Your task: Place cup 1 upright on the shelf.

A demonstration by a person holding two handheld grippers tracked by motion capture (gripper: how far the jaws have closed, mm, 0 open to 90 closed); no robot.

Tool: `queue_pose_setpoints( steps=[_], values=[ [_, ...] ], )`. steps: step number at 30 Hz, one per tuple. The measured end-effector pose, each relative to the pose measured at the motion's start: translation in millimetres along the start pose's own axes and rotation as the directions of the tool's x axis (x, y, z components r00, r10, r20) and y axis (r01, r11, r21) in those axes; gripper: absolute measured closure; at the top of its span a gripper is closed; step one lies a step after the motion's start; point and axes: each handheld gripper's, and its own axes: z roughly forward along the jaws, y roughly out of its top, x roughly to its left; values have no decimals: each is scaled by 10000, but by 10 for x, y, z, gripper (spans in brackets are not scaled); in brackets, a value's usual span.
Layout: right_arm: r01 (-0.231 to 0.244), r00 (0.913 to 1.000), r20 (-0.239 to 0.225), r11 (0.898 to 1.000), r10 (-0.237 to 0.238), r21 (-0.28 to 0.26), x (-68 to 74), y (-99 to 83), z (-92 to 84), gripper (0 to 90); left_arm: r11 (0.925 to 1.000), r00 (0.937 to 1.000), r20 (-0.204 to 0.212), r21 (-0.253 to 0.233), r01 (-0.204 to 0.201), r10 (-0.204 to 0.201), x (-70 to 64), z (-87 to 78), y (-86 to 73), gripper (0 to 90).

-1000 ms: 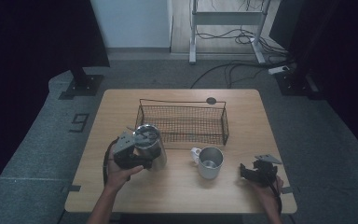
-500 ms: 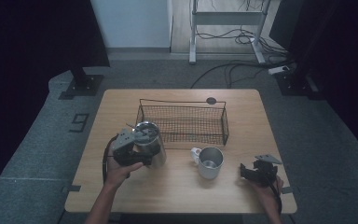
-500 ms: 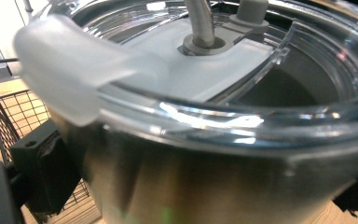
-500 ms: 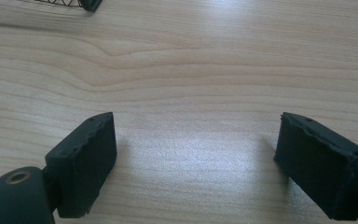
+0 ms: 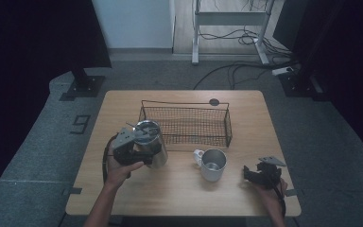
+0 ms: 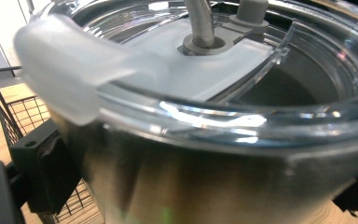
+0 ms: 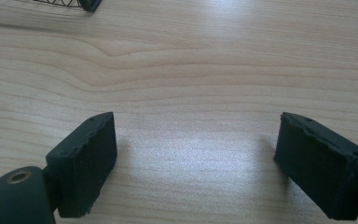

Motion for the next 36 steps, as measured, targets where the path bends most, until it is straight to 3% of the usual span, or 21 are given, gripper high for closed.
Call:
queue_pose_setpoints(
  steps=[36],
  values=[
    [-12, 10000, 18, 10000, 12, -15, -1, 0, 1, 125, 9998, 9998, -65, -103, -168, 168, 36, 44, 287, 39]
  ],
)
